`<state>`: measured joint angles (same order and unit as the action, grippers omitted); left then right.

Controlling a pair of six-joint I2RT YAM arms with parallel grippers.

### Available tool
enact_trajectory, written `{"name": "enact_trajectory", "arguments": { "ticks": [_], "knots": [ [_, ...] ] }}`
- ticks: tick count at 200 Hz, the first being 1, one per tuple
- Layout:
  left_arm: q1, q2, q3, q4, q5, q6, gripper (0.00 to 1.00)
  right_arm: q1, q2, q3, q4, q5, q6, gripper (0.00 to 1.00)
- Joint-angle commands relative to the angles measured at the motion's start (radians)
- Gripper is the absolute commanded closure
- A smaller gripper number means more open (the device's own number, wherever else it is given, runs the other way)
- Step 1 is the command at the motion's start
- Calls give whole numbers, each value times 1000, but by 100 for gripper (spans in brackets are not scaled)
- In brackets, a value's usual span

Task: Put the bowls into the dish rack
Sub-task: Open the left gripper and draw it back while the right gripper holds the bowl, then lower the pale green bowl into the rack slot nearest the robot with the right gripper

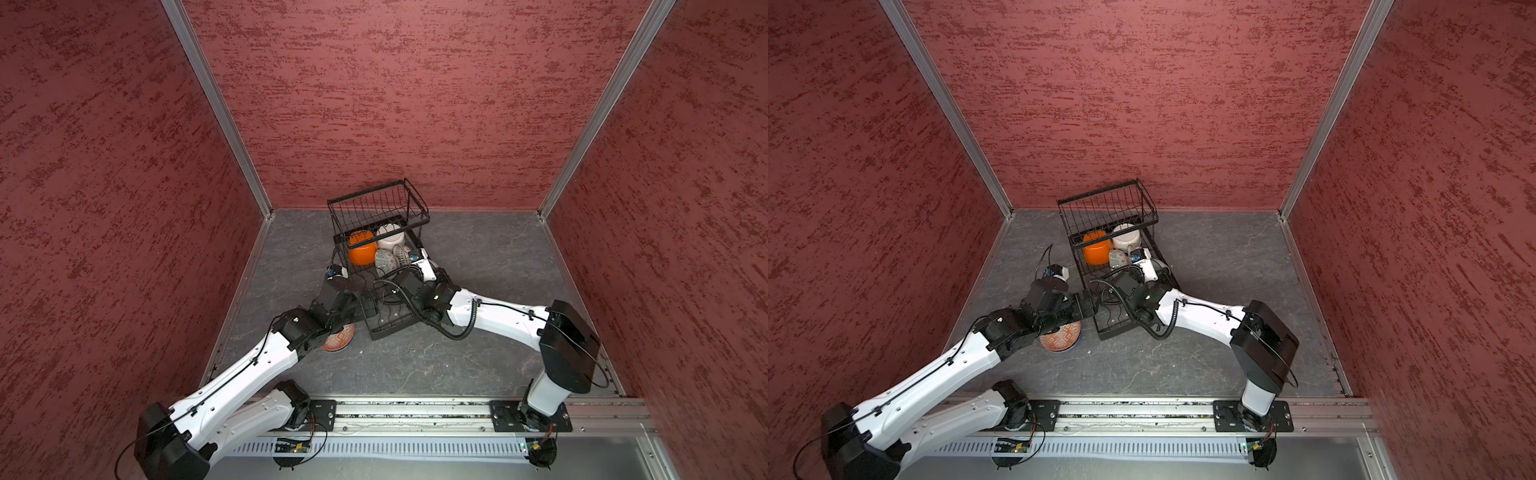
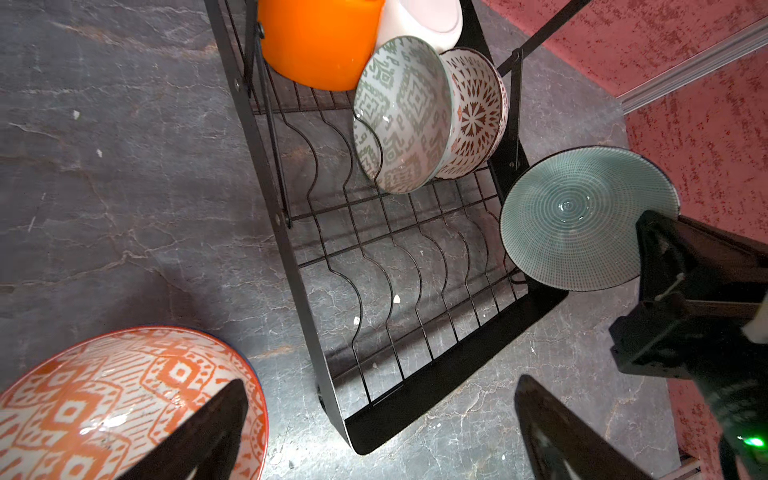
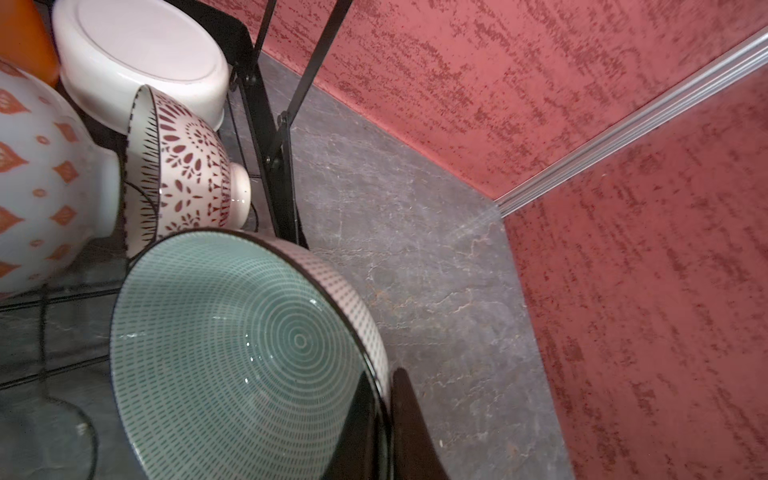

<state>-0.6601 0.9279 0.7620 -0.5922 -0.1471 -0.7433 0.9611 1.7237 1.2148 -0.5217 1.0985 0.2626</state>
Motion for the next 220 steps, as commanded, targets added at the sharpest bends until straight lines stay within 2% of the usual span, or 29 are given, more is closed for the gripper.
{"name": "enact_trajectory", "arguments": {
  "ticks": [1, 30, 220],
  "knots": [
    [21, -18, -9, 11, 14, 21, 0, -1, 15, -17, 119, 136, -56, 100],
    [41, -18, -10, 2, 24, 31, 0, 0, 45, -33, 162, 158, -86, 100],
    [113, -58, -44, 2, 81, 44, 0, 33, 244, 17, 160, 215, -92, 100]
  ]
}}
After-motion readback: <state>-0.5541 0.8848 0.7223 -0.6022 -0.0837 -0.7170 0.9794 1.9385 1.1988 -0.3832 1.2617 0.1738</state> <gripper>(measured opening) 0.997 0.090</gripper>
